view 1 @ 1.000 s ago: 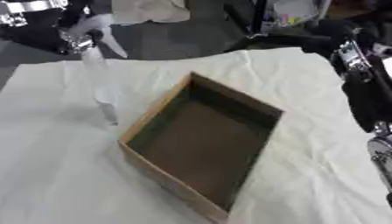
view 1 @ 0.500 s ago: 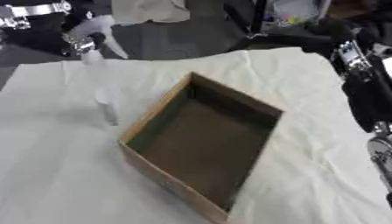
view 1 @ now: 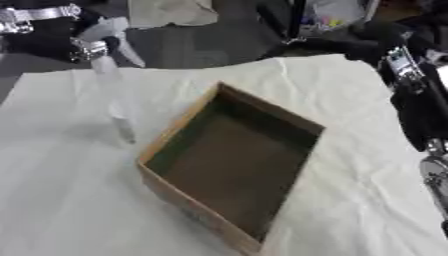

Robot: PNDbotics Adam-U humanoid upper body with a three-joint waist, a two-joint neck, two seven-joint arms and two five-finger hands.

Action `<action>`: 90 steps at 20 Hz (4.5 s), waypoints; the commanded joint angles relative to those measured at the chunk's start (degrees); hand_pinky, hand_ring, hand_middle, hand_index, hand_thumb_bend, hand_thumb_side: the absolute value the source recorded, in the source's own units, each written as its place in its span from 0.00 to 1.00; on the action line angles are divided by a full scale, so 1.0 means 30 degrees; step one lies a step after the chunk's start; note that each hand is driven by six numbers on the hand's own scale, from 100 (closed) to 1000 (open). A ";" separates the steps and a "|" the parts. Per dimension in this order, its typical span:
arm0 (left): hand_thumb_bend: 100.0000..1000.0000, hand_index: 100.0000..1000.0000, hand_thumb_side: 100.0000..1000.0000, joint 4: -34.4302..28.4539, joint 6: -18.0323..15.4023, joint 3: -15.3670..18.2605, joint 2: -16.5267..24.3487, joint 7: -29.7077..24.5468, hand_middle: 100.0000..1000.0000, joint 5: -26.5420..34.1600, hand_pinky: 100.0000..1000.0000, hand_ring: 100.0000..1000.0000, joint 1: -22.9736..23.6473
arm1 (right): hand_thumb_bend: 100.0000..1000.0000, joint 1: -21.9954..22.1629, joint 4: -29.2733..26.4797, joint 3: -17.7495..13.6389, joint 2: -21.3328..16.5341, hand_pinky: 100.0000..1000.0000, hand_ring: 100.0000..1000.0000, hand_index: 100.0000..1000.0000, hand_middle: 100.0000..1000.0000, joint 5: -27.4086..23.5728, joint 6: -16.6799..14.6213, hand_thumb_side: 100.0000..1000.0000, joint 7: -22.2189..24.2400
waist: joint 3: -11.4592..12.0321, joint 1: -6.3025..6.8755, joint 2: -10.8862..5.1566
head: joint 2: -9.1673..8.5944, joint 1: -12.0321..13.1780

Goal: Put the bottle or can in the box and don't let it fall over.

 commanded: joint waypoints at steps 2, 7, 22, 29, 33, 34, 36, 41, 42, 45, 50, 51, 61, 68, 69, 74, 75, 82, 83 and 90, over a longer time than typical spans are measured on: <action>0.00 0.59 0.48 -0.0146 0.0095 0.0130 0.0331 -0.0030 0.61 0.0156 0.73 0.54 -0.0393 | 0.00 -0.0135 -0.0437 -0.0171 -0.0175 0.95 0.71 0.79 0.76 -0.0162 0.0006 0.63 0.0005 | 0.0026 -0.0057 -0.0405 | -0.0108 -0.0044; 0.00 0.57 0.48 -0.0164 -0.0008 0.0152 0.0332 0.0188 0.59 -0.0012 0.72 0.52 -0.0403 | 0.00 -0.0117 -0.0437 -0.0168 -0.0164 0.95 0.71 0.79 0.75 -0.0209 0.0004 0.64 0.0044 | 0.0015 -0.0046 -0.0424 | -0.0121 -0.0040; 0.00 0.47 0.33 -0.0174 -0.0460 0.0156 0.0335 0.1652 0.49 -0.1170 0.63 0.42 -0.0446 | 0.00 -0.0054 -0.0437 -0.0129 -0.0122 0.95 0.70 0.79 0.75 -0.0298 0.0082 0.67 0.0146 | 0.0008 0.0076 -0.0521 | -0.0072 -0.0080; 0.00 0.44 0.30 -0.0147 -0.0538 0.0155 0.0300 0.2343 0.46 -0.1904 0.60 0.39 -0.0435 | 0.00 -0.0017 -0.0437 -0.0146 -0.0105 0.95 0.70 0.80 0.75 -0.0324 0.0099 0.68 0.0177 | 0.0046 0.0090 -0.0584 | -0.0034 -0.0086; 0.00 0.44 0.29 -0.0175 -0.0557 0.0136 0.0310 0.2488 0.45 -0.2005 0.59 0.38 -0.0451 | 0.00 0.0004 -0.0437 -0.0141 -0.0091 0.95 0.70 0.80 0.75 -0.0336 0.0122 0.68 0.0191 | 0.0091 0.0100 -0.0633 | -0.0024 -0.0086; 0.00 0.44 0.29 -0.0174 -0.0544 0.0140 0.0316 0.2504 0.45 -0.2021 0.59 0.39 -0.0457 | 0.00 0.0009 -0.0437 -0.0141 -0.0091 0.95 0.70 0.80 0.75 -0.0334 0.0124 0.68 0.0193 | 0.0104 0.0104 -0.0644 | -0.0017 -0.0085; 0.00 0.44 0.29 -0.0172 -0.0518 0.0137 0.0327 0.2493 0.45 -0.2032 0.59 0.38 -0.0466 | 0.00 0.0025 -0.0437 -0.0146 -0.0094 0.95 0.70 0.80 0.75 -0.0326 0.0132 0.68 0.0189 | 0.0131 0.0116 -0.0662 | -0.0022 -0.0081; 0.00 0.44 0.29 -0.0212 -0.0467 0.0123 0.0353 0.2394 0.45 -0.2053 0.59 0.39 -0.0533 | 0.00 0.0077 -0.0437 -0.0142 -0.0088 0.96 0.70 0.80 0.75 -0.0315 0.0163 0.68 0.0182 | 0.0186 0.0145 -0.0692 | 0.0001 -0.0080; 0.00 0.44 0.29 -0.0240 -0.0468 0.0125 0.0363 0.2377 0.45 -0.2059 0.59 0.39 -0.0556 | 0.00 0.0084 -0.0437 -0.0138 -0.0083 0.96 0.70 0.80 0.75 -0.0317 0.0167 0.68 0.0180 | 0.0201 0.0154 -0.0704 | 0.0028 -0.0078; 0.00 0.44 0.28 -0.0326 -0.0459 0.0121 0.0431 0.2298 0.45 -0.2137 0.59 0.39 -0.0651 | 0.00 0.0129 -0.0437 -0.0131 -0.0091 0.96 0.70 0.80 0.75 -0.0306 0.0187 0.68 0.0185 | 0.0257 0.0193 -0.0752 | 0.0093 -0.0114; 0.00 0.44 0.25 -0.0512 -0.0480 0.0110 0.0495 0.2127 0.45 -0.2203 0.59 0.39 -0.0858 | 0.00 0.0229 -0.0437 -0.0136 -0.0093 0.96 0.70 0.80 0.75 -0.0311 0.0220 0.68 0.0175 | 0.0370 0.0310 -0.0929 | 0.0232 -0.0246; 0.00 0.44 0.25 -0.0544 -0.0480 0.0112 0.0511 0.2095 0.45 -0.2217 0.59 0.39 -0.0891 | 0.00 0.0249 -0.0437 -0.0139 -0.0099 0.96 0.70 0.80 0.75 -0.0315 0.0221 0.68 0.0170 | 0.0389 0.0331 -0.0962 | 0.0251 -0.0283; 0.00 0.44 0.24 -0.0878 -0.0479 0.0088 0.0535 0.1974 0.45 -0.2080 0.58 0.38 -0.1137 | 0.00 0.0332 -0.0437 -0.0112 -0.0063 0.96 0.70 0.80 0.75 -0.0385 0.0260 0.67 0.0164 | 0.0442 0.0517 -0.1284 | 0.0485 -0.0389; 0.00 0.44 0.22 -0.1054 -0.0418 0.0019 0.0611 0.1857 0.45 -0.2093 0.58 0.39 -0.1168 | 0.00 0.0349 -0.0437 -0.0097 -0.0061 0.96 0.70 0.80 0.75 -0.0397 0.0281 0.67 0.0176 | 0.0535 0.0542 -0.1383 | 0.0590 -0.0360; 0.00 0.44 0.22 -0.1075 -0.0418 0.0010 0.0622 0.1842 0.45 -0.2103 0.58 0.39 -0.1170 | 0.00 0.0350 -0.0437 -0.0095 -0.0060 0.96 0.70 0.80 0.75 -0.0398 0.0282 0.67 0.0179 | 0.0545 0.0544 -0.1407 | 0.0606 -0.0349; 0.00 0.44 0.20 -0.1211 -0.0415 0.0012 0.0687 0.1762 0.45 -0.2071 0.58 0.39 -0.1351 | 0.00 0.0436 -0.0437 -0.0074 -0.0057 0.96 0.70 0.80 0.75 -0.0401 0.0337 0.66 0.0187 | 0.0669 0.0598 -0.1550 | 0.0689 -0.0399; 0.00 0.44 0.19 -0.1257 -0.0423 -0.0003 0.0708 0.1746 0.45 -0.2068 0.58 0.39 -0.1393 | 0.00 0.0458 -0.0437 -0.0065 -0.0051 0.96 0.70 0.80 0.75 -0.0401 0.0355 0.66 0.0196 | 0.0703 0.0627 -0.1578 | 0.0716 -0.0425; 0.00 0.44 0.19 -0.1634 -0.0415 -0.0108 0.0703 0.1662 0.45 -0.1756 0.57 0.39 -0.1549 | 0.00 0.0520 -0.0437 -0.0058 -0.0009 0.96 0.70 0.80 0.75 -0.0434 0.0393 0.66 0.0185 | 0.0723 0.0749 -0.1805 | 0.0934 -0.0522; 0.00 0.44 0.19 -0.1702 -0.0407 -0.0153 0.0695 0.1650 0.45 -0.1732 0.57 0.39 -0.1575 | 0.00 0.0514 -0.0437 -0.0057 -0.0004 0.96 0.70 0.80 0.75 -0.0443 0.0391 0.65 0.0183 | 0.0717 0.0765 -0.1841 | 0.0928 -0.0520; 0.00 0.43 0.19 -0.2242 -0.0268 -0.0427 0.0517 0.1776 0.45 -0.1347 0.57 0.38 -0.1843 | 0.00 0.0485 -0.0436 -0.0042 0.0069 0.95 0.70 0.80 0.75 -0.0525 0.0446 0.65 0.0166 | 0.0699 0.0834 -0.2070 | 0.1083 -0.0536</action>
